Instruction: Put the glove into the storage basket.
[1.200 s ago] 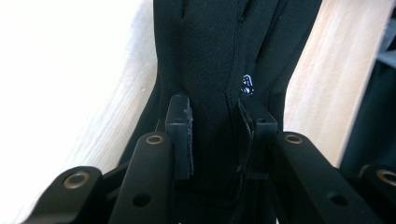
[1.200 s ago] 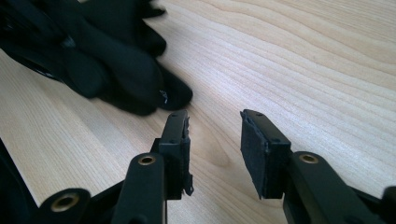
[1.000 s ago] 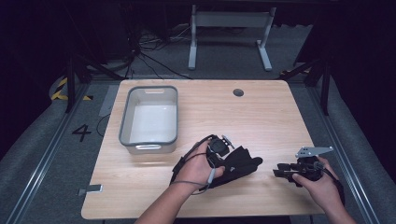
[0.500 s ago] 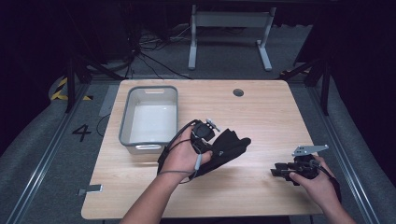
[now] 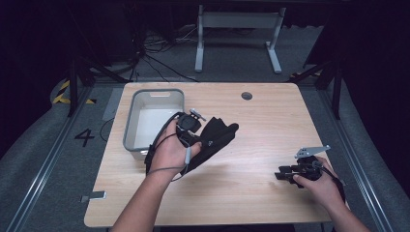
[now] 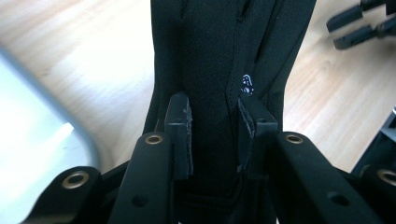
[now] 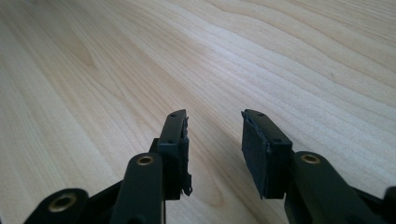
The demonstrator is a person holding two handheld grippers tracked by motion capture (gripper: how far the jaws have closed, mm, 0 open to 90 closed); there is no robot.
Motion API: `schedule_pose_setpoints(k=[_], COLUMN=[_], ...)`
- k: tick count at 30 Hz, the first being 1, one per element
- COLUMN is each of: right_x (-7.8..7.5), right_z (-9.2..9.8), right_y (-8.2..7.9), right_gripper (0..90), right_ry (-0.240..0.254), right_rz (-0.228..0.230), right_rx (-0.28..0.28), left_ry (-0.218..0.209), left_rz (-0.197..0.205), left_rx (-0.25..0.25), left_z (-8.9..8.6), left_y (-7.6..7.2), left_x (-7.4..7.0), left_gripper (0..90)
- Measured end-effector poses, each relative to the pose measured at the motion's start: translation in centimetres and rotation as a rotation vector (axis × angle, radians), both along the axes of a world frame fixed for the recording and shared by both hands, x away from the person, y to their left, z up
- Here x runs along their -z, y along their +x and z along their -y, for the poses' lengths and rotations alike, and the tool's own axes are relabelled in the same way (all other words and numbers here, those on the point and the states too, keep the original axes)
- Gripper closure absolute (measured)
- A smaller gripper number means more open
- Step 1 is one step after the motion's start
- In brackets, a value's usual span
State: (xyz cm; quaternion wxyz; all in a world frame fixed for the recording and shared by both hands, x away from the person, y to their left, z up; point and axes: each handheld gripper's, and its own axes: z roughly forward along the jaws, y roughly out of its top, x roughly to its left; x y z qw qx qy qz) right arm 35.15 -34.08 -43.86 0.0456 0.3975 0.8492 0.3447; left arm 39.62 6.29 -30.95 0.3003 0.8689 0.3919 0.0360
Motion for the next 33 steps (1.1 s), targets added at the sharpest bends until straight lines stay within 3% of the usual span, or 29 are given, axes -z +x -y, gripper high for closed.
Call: schedule_pose_setpoints(k=[9, 16, 28, 33], right_x=[0.2, 0.1, 0.2, 0.1], right_z=[-0.4, -0.1, 0.0, 0.0], right_y=[0.1, -0.2, -0.6, -0.7], right_gripper=[61.1, 60.7, 60.0, 59.1], right_ry=[-0.004, 0.003, 0.0, 0.003], right_rz=[0.002, 0.008, 0.009, 0.013], right_rx=[-0.005, 0.012, 0.017, 0.019], left_ry=[-0.036, -0.034, -0.029, -0.065], left_rz=[0.018, 0.039, 0.012, -0.008], left_rx=[-0.114, -0.216, -0.401, -0.475], left_z=[-3.4, -5.8, -8.6, -10.0], left_y=[2.0, 4.1, 8.0, 9.0], left_x=[-1.5, -2.2, -0.2, 1.0], left_gripper=[68.8, 68.8, 68.7, 68.6])
